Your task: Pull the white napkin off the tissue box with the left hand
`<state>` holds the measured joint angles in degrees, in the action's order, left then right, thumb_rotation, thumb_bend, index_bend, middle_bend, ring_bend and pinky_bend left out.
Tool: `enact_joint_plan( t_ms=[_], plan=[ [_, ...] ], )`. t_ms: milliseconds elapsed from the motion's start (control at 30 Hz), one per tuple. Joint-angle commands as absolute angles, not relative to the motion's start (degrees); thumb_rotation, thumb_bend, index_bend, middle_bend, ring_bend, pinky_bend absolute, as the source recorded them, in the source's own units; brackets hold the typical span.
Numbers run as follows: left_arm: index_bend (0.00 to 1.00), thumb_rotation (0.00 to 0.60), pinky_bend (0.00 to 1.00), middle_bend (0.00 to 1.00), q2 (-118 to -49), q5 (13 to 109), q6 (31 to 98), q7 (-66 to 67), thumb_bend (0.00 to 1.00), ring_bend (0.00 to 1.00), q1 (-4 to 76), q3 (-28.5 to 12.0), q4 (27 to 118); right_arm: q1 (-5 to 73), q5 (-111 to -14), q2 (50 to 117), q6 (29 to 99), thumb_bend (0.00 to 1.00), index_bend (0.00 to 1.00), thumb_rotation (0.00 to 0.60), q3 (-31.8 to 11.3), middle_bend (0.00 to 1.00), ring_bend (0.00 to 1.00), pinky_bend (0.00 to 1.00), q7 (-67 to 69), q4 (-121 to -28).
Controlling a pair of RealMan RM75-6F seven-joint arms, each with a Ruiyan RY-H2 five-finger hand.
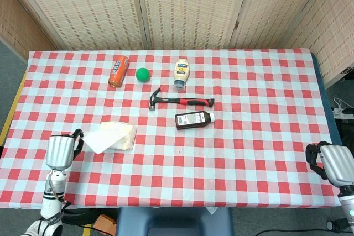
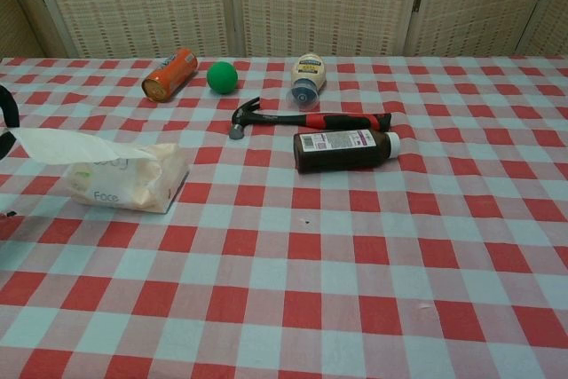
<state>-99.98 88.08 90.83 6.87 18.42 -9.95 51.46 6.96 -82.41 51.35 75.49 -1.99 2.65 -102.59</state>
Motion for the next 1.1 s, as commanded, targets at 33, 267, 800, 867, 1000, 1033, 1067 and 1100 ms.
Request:
enact_joint_plan(
  t_ms=[33,267,800,867,1000,1033,1067,1100],
  plan=[
    [0.73,0.600,1.00,0.98,-93.2,87.5,90.7,7.7,0.52,0.91,16.8,-9.4,58.6,7.1,-82.2,51.5,75.2,0.92,0.81,0.600,-1.9,0.67,0.47,0.73,2.3,-102.5],
    [0.74,0.600,1.00,0.99,-84.2,85.0,91.1,13.2,0.52,0.91,12.2,-8.0,62.9,7.3,-81.9,51.3,74.9,0.92,0.81,0.600,-2.0,0.67,0.47,0.73,2.2,-102.8],
    [0.33,0.600,1.00,0.94,-81.7,81.4,88.9,12.7,0.42,0.91,7.7,-5.9,69.7,7.7,-81.0,51.8,73.9,0.92,0.81,0.600,-1.9,0.67,0.47,0.73,0.6,-102.7],
    [0.24,0.600,1.00,0.93,-81.4,82.1,88.6,11.9,0.40,0.91,7.8,-5.4,70.6,7.7,-81.1,51.8,74.0,0.92,0.81,0.600,-1.9,0.67,0.47,0.73,0.7,-102.7],
    [0.18,0.600,1.00,0.93,-80.9,83.8,89.7,11.6,0.39,0.91,7.7,-4.9,71.9,7.8,-81.3,51.9,73.9,0.92,0.81,0.600,-1.8,0.67,0.47,0.73,0.7,-102.6],
    [0.18,0.600,1.00,0.93,-80.9,84.1,90.0,11.5,0.39,0.91,7.6,-4.9,72.2,7.8,-81.3,52.0,73.8,0.92,0.81,0.600,-1.8,0.67,0.47,0.73,0.6,-102.5],
    [0.18,0.600,1.00,0.93,-80.9,84.4,90.4,11.5,0.39,0.91,7.6,-4.9,72.4,7.9,-81.2,52.1,73.7,0.92,0.81,0.600,-1.8,0.67,0.47,0.73,0.4,-102.4],
    [0.18,0.600,1.00,0.93,-80.9,84.6,90.6,11.6,0.39,0.91,7.5,-4.9,72.5,8.0,-81.1,52.2,73.5,0.92,0.81,0.600,-1.8,0.67,0.47,0.73,0.3,-102.4]
  ],
)
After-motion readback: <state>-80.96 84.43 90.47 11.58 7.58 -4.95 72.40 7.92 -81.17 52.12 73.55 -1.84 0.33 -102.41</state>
